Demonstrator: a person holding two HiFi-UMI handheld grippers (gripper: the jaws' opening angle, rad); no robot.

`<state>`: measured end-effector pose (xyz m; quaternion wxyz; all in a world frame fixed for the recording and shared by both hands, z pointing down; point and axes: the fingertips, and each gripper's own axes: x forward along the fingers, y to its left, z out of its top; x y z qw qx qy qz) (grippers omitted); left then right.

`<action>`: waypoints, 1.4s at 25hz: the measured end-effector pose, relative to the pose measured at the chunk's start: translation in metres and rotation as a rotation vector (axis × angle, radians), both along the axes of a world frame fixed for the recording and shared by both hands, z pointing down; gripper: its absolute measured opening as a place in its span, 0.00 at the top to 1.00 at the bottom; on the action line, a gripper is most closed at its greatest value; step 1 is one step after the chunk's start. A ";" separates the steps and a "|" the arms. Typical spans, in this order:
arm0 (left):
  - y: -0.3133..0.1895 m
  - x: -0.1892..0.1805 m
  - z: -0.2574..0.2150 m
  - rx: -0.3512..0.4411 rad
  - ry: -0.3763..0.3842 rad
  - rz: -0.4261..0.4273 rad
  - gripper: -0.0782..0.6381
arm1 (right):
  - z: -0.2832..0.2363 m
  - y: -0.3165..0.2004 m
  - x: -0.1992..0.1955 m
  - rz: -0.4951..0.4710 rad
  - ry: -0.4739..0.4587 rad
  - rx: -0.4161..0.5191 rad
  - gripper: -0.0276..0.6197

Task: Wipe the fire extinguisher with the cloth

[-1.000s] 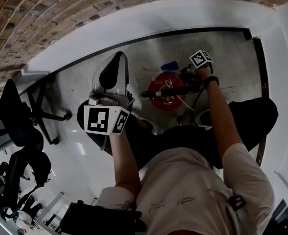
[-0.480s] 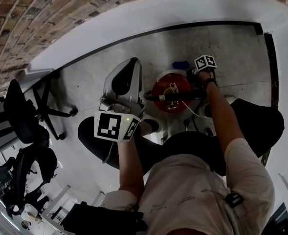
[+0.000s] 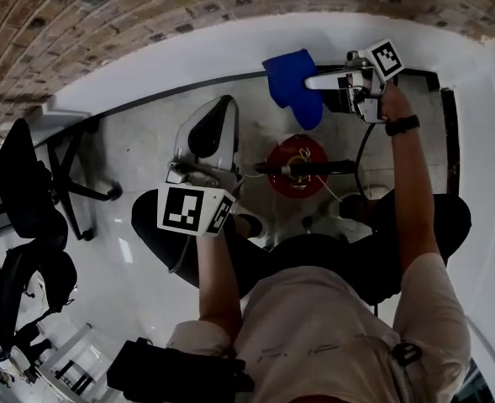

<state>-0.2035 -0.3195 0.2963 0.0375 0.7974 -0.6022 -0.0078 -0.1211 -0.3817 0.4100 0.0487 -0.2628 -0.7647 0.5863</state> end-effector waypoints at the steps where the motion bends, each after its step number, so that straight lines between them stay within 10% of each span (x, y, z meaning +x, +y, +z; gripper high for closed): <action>1: 0.001 -0.001 -0.001 0.004 0.008 -0.005 0.89 | -0.021 0.015 -0.004 -0.069 -0.042 0.049 0.86; 4: 0.006 -0.005 0.001 0.007 0.022 -0.011 0.89 | -0.045 0.063 -0.011 -0.278 -0.096 0.193 0.86; 8: 0.012 -0.016 0.003 0.007 0.033 -0.025 0.89 | 0.001 0.115 -0.013 -0.527 0.053 0.265 0.86; 13: 0.014 -0.025 0.010 -0.006 0.041 -0.039 0.89 | 0.051 0.072 -0.022 -0.359 0.146 0.177 0.86; 18: 0.012 -0.026 0.018 -0.022 0.070 -0.041 0.89 | 0.258 0.080 0.012 -0.414 0.684 0.180 0.86; 23: 0.008 -0.024 0.038 -0.061 0.080 -0.048 0.89 | 0.377 0.079 -0.003 -0.055 0.724 -0.145 0.86; 27: 0.010 -0.035 0.051 -0.080 0.097 -0.079 0.89 | 0.446 0.070 0.010 -0.015 0.914 0.100 0.86; 32: 0.008 -0.063 0.040 -0.048 0.100 -0.146 0.89 | 0.458 0.062 0.018 -0.281 1.042 0.515 0.86; 35: 0.009 -0.075 0.026 -0.018 0.093 -0.160 0.89 | 0.395 0.047 -0.008 -0.342 0.879 0.467 0.86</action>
